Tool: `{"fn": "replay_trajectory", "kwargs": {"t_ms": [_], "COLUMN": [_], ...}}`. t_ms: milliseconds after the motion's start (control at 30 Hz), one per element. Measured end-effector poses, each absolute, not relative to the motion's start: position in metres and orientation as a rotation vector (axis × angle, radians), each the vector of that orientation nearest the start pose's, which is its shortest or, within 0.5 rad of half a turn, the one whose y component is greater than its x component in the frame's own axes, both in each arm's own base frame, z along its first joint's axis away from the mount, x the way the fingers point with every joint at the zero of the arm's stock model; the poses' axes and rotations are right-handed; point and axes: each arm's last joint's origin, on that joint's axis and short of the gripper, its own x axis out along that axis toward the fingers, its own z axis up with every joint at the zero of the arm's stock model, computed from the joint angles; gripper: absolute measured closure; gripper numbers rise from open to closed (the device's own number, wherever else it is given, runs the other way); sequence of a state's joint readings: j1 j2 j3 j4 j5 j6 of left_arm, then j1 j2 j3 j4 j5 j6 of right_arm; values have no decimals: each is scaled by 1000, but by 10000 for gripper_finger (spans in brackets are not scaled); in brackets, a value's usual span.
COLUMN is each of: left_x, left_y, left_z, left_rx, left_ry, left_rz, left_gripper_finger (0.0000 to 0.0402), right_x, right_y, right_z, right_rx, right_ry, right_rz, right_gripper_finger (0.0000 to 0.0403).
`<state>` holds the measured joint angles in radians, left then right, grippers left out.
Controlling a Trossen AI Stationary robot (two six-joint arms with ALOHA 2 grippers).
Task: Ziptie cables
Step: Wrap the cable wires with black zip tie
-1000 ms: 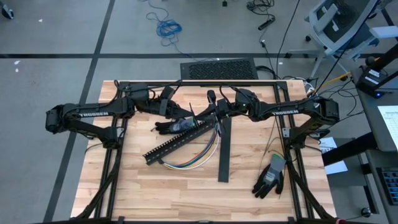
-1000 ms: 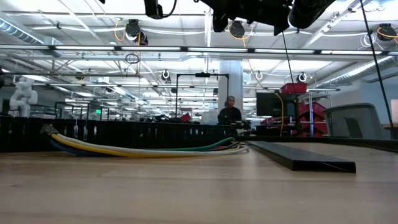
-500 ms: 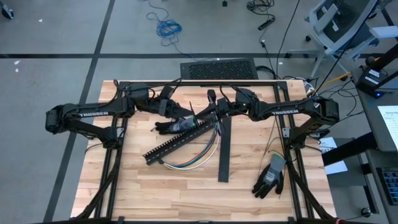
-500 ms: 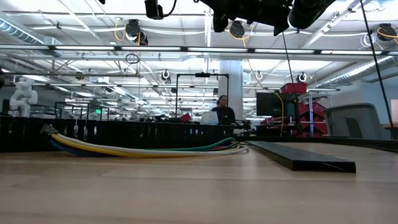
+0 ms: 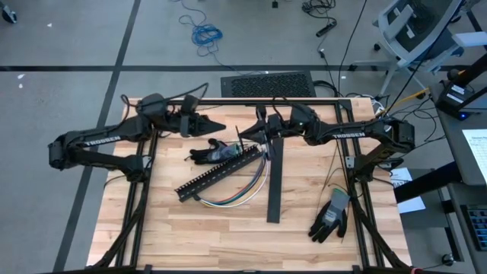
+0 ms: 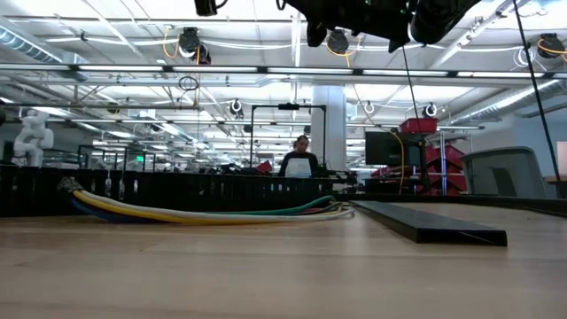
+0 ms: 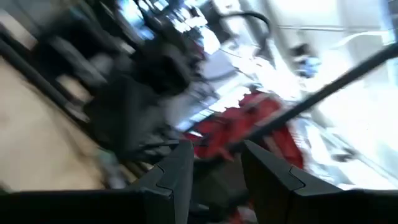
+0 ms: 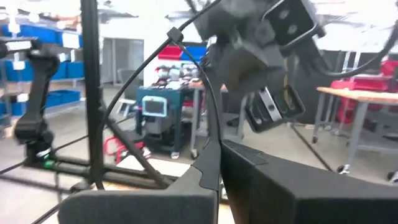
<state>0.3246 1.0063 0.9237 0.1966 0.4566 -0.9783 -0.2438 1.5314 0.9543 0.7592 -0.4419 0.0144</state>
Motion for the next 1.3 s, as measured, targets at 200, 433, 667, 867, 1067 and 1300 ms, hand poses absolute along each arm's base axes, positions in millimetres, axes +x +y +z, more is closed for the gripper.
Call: {"fn": "replay_trajectory", "kwargs": {"t_ms": [200,433,667,867,1067,1300], "left_x": [213,222,228,239,246,252], "left_y": [65,68,70,73,76,71], "left_z": [371,371,368,361,364,361], "left_rx": [-702,-667,-674,-676,-714,-731], "left_ry": [-61,-97,-95,-88,-157,-141], "left_rz": [28,14,14,12,-20,-63], "left_gripper_finger": [269,269,269,269,269,269], "right_x": [333,334,335,336,337,336], "right_y": [-75,-78,-75,-68,-68,-72], "right_z": [303,297,295,296,294,293], "right_rx": [40,167,183,195,199,202], "right_ry": [-188,-138,-122,-125,-105,-100], "right_rz": [92,-11,-17,5,7,-8], "right_gripper_finger": [403,403,403,403,403,403]}}
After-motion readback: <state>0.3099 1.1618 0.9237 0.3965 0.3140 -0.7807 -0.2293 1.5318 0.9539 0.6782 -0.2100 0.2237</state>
